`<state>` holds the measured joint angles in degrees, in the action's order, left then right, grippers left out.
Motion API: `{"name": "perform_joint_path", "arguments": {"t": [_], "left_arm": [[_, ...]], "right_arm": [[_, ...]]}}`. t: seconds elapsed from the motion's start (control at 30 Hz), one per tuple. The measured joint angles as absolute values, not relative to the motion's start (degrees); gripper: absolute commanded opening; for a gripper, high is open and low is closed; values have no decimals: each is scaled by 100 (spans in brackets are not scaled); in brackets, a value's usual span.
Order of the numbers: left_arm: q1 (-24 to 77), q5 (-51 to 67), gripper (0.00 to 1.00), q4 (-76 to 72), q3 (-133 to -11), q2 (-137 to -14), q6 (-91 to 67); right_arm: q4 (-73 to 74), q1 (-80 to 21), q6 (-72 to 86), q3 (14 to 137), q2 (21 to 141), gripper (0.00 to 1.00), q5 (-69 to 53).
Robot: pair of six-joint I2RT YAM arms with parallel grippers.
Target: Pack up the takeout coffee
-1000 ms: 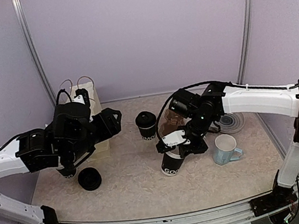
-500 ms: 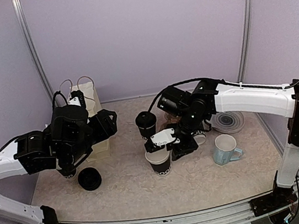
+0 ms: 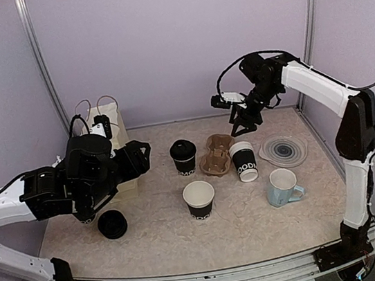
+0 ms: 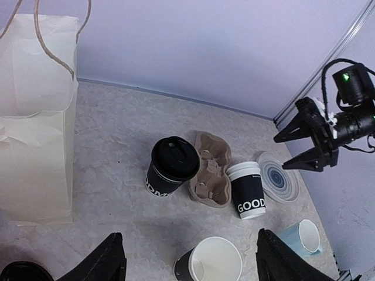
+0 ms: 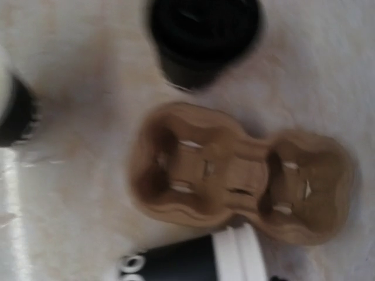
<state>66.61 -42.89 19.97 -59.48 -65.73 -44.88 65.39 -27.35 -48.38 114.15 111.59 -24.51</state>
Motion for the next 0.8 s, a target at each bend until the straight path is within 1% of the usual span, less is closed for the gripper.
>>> {"name": "perform_joint_path", "arguments": {"t": [0.1, 0.23, 0.43, 0.57, 0.8], "left_arm": [[6692, -4241, 75, 1935, -5935, -6573, -4462], [6740, -4209, 75, 1881, -5900, -6580, -4451], [6766, -4174, 75, 1846, -5870, -6591, -4449], [6766, -4123, 76, 1846, -5837, -6600, -4449], [6766, -4073, 76, 1839, -5817, -6635, -4445]], "right_arm": [[6794, -2370, -4856, 12127, 11994, 64, -2617], [7096, -2012, -4849, 12680, 12820, 65, -2808], [7461, -1680, -4862, 13102, 13419, 64, -3138], [7588, -1573, -5000, 12899, 13458, 63, -3395], [7741, -1573, -5205, 12105, 13456, 56, -3555]]}}
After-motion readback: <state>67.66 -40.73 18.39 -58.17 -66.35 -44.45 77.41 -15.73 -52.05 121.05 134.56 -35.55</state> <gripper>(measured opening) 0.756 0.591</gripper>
